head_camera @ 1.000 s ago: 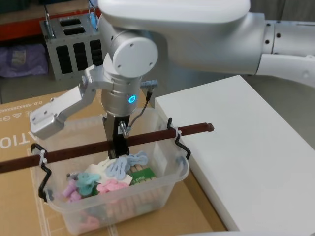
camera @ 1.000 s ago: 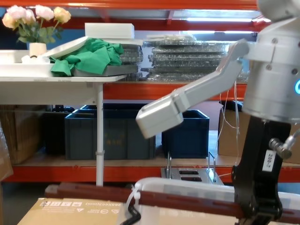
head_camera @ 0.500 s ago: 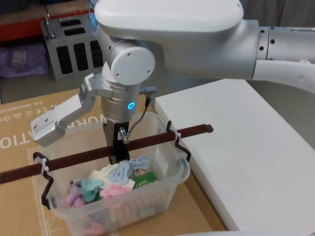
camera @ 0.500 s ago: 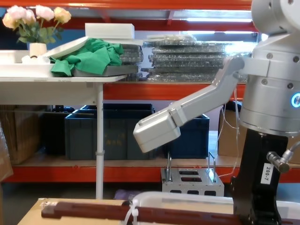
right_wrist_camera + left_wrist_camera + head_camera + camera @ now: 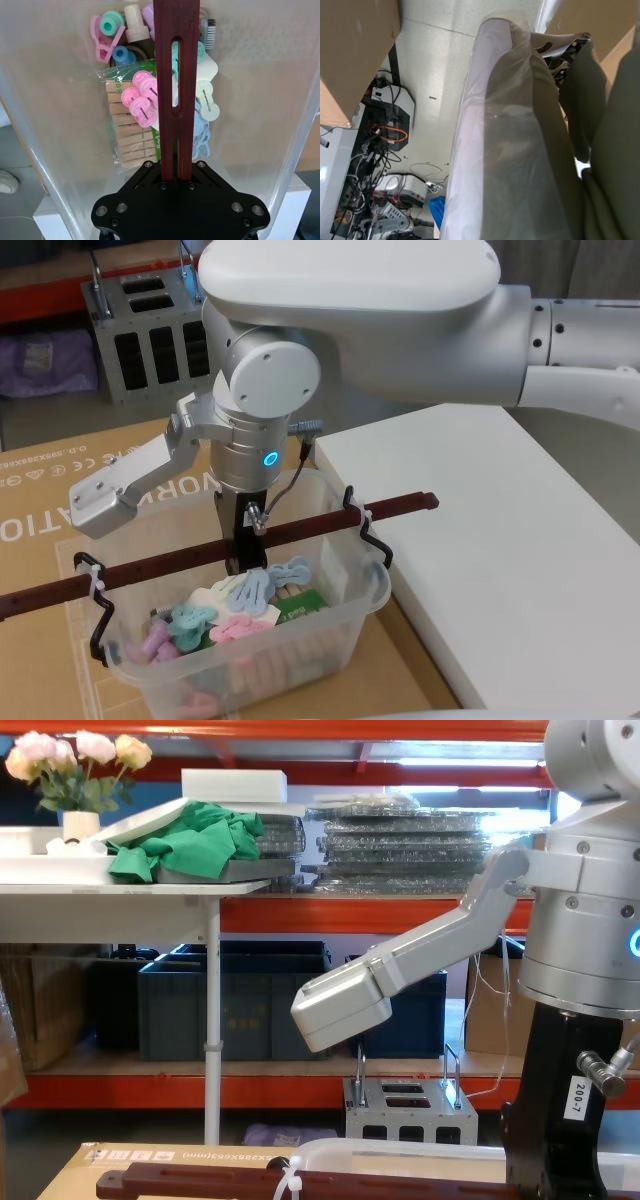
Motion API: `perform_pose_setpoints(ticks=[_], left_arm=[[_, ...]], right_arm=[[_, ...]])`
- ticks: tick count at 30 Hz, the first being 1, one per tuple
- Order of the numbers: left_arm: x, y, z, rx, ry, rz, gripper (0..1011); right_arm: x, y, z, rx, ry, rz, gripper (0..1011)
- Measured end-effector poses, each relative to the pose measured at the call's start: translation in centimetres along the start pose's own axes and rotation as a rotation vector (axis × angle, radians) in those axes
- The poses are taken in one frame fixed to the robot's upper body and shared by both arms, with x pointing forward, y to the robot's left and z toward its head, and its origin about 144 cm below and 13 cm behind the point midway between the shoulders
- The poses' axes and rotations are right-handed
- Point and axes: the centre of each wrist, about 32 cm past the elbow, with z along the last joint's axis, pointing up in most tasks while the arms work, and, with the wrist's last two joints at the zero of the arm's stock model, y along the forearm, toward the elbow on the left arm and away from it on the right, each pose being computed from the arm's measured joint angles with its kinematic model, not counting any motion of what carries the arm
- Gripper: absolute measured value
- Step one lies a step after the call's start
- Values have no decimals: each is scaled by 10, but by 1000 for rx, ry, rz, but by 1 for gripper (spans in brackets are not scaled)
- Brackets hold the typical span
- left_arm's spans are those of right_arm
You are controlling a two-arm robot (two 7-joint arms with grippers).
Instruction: Use one hand to grasp the basket and place it at the designated location.
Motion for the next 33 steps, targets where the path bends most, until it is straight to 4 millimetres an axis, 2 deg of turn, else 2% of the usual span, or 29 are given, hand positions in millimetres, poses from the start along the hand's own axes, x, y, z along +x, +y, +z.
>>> perform_pose_setpoints(ticks=[33], left_arm=[[0, 0, 0, 0, 0, 0, 0]], right_arm=[[-2, 2, 6, -1, 14, 8, 0]])
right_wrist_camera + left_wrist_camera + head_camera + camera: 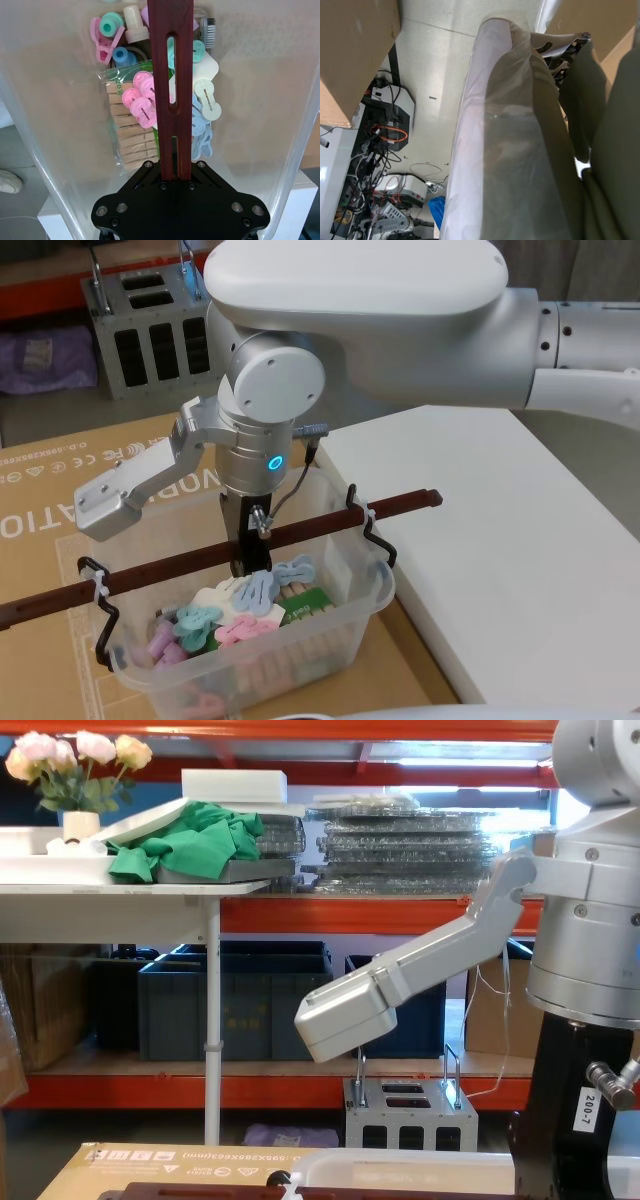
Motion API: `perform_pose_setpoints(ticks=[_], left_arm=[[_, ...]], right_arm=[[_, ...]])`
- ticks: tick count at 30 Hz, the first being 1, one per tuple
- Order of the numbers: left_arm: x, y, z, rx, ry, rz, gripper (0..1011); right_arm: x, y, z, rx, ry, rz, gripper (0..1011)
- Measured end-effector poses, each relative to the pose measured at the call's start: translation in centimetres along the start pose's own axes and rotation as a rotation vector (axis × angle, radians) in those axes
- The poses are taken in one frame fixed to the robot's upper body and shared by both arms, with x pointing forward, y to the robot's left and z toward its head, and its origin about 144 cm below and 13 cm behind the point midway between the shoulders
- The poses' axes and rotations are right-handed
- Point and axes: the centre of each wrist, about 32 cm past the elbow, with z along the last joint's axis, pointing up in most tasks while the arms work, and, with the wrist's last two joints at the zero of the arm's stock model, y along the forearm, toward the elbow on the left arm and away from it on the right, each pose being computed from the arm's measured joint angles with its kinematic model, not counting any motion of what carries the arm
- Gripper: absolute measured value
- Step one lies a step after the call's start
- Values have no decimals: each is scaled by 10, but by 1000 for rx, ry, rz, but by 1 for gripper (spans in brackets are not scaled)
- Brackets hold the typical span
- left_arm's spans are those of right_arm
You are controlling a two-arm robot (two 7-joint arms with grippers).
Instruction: Use one hand to grasp the basket and place it at the designated location.
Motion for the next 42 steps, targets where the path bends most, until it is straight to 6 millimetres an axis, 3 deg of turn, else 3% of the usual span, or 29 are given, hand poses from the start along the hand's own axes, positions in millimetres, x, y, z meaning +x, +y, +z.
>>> perform_pose_setpoints(ticks=[42], left_arm=[[0, 0, 0, 0, 0, 0, 0]], right_arm=[[5, 6, -12, 20, -16, 13, 0]])
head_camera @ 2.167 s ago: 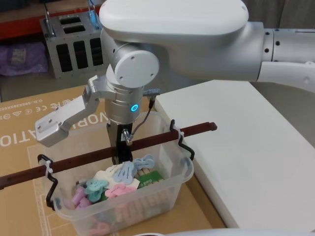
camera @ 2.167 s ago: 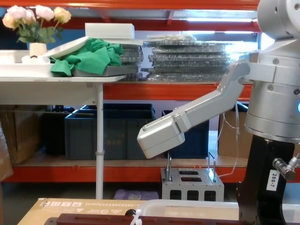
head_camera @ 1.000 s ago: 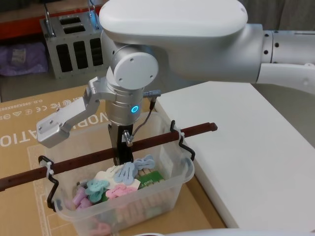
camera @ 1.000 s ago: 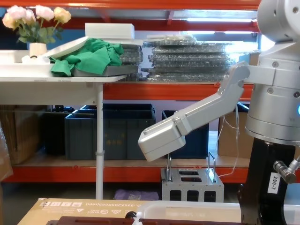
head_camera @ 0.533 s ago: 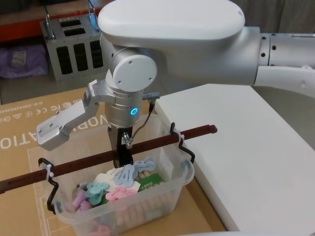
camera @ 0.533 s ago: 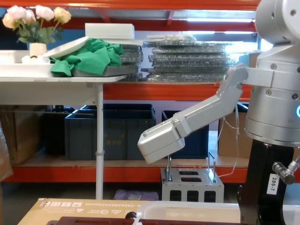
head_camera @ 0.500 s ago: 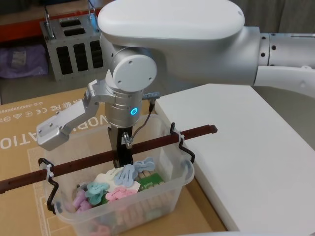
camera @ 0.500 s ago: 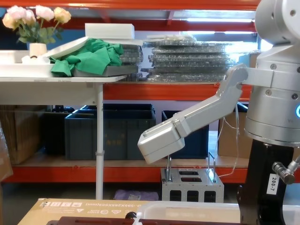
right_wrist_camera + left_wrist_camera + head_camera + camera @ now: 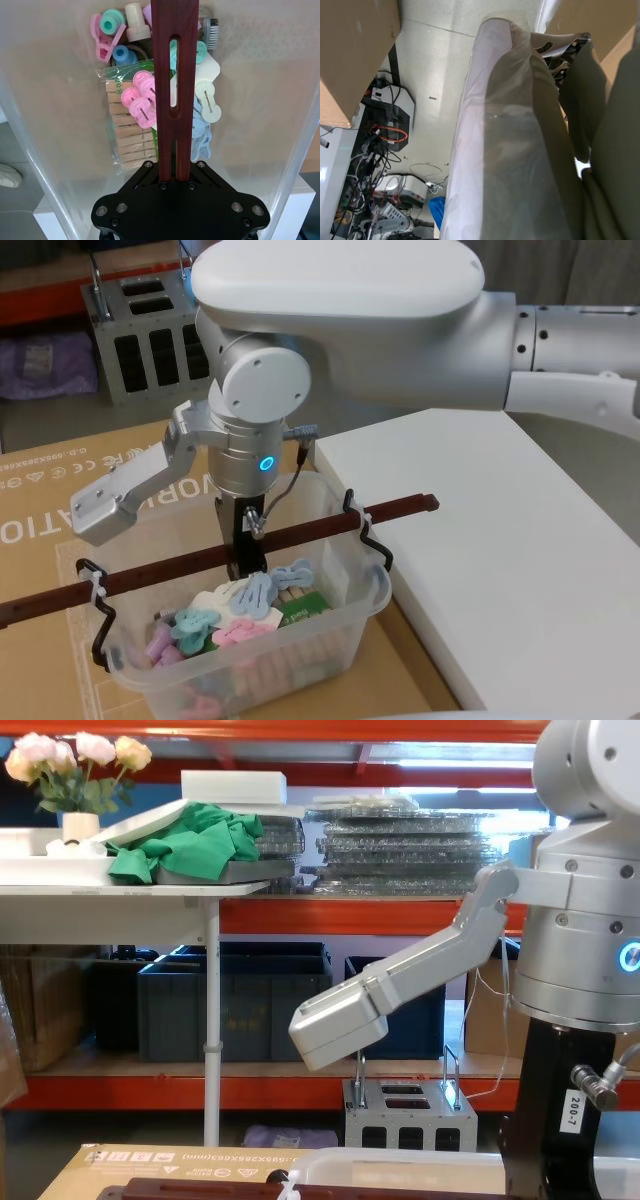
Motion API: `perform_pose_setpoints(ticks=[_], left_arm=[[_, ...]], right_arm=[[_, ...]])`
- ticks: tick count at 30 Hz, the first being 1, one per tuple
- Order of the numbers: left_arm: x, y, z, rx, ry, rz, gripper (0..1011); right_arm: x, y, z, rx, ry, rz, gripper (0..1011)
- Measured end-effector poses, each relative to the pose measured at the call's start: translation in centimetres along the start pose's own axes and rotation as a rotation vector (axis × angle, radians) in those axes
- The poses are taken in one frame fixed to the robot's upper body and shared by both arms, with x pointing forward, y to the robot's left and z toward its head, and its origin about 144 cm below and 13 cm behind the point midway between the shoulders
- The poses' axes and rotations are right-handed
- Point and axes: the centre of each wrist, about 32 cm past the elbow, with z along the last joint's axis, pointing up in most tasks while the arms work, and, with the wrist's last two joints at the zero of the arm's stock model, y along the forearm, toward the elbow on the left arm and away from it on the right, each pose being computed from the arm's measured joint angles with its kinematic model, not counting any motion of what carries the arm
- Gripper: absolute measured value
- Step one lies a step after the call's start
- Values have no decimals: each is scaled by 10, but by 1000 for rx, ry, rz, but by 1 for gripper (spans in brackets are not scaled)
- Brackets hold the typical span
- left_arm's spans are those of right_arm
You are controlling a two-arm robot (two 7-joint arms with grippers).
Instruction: Use one hand to grasp the basket and place it at the designated location.
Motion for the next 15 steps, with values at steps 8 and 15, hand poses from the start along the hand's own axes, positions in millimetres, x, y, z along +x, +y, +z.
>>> perform_pose_setpoints(ticks=[8, 15], left_arm=[[0, 0, 0, 0, 0, 0, 0], [0, 0, 0, 0, 0, 0, 0]], right_arm=[[1, 0, -1, 1, -8, 0, 0], [1, 1, -1, 0, -7, -2, 0]])
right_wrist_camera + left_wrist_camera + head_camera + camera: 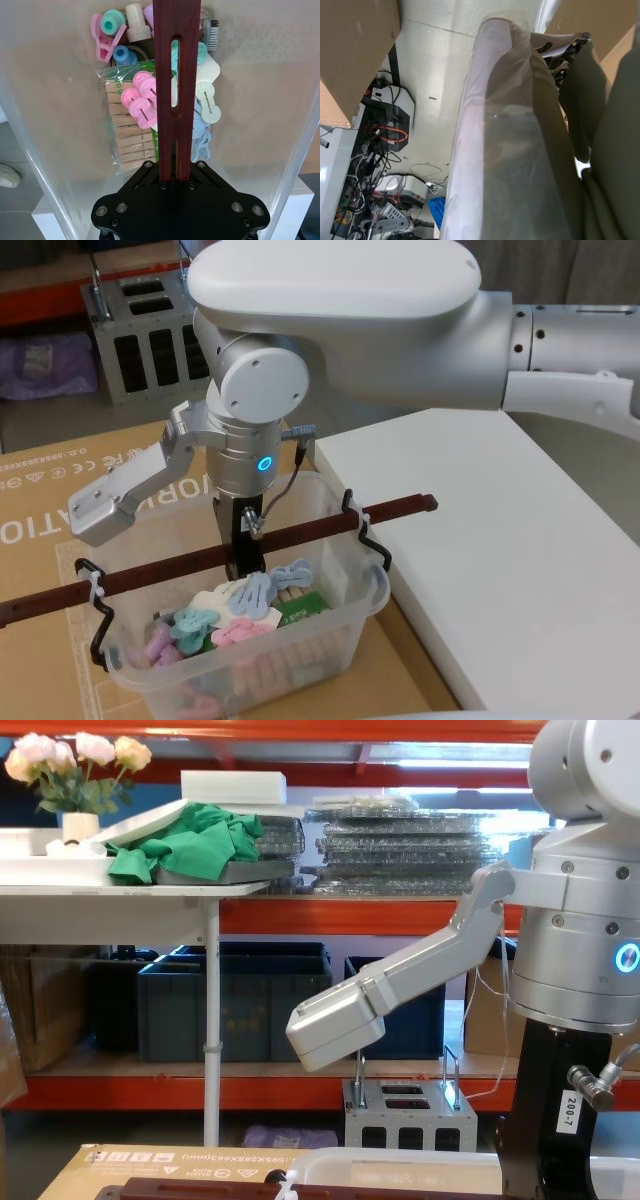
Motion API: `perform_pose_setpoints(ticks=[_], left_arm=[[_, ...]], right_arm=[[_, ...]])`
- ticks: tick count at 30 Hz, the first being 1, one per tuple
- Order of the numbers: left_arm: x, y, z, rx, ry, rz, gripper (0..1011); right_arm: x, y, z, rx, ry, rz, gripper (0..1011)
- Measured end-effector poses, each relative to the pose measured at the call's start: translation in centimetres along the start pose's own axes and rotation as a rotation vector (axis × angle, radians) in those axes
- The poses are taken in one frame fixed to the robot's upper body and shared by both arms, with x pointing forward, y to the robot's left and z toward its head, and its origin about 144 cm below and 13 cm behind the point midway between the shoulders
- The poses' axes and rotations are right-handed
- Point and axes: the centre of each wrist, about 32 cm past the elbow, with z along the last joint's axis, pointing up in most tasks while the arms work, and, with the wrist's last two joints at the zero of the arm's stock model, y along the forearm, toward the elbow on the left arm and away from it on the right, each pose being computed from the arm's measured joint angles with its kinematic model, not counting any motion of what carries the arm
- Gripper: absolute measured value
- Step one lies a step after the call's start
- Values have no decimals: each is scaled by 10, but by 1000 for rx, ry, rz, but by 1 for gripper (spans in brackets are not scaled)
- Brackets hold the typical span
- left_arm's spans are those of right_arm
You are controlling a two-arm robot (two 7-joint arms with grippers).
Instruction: Use one hand to grasp the basket and place it at the designated location.
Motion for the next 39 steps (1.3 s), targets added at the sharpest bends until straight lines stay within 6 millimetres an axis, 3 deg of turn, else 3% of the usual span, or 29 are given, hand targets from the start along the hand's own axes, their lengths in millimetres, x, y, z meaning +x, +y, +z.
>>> perform_pose_setpoints(ticks=[3, 11, 31, 39], left_arm=[[0, 0, 0, 0, 0, 0, 0], [0, 0, 0, 0, 0, 0, 0], [0, 0, 0, 0, 0, 0, 0], [0, 0, 0, 0, 0, 0, 0]], right_arm=[[0, 1, 0, -3, 3, 3, 0], [0, 2, 0, -4, 3, 5, 188], [0, 3, 1, -4, 2, 6, 848], [-1, 3, 1, -5, 2, 5, 1001]])
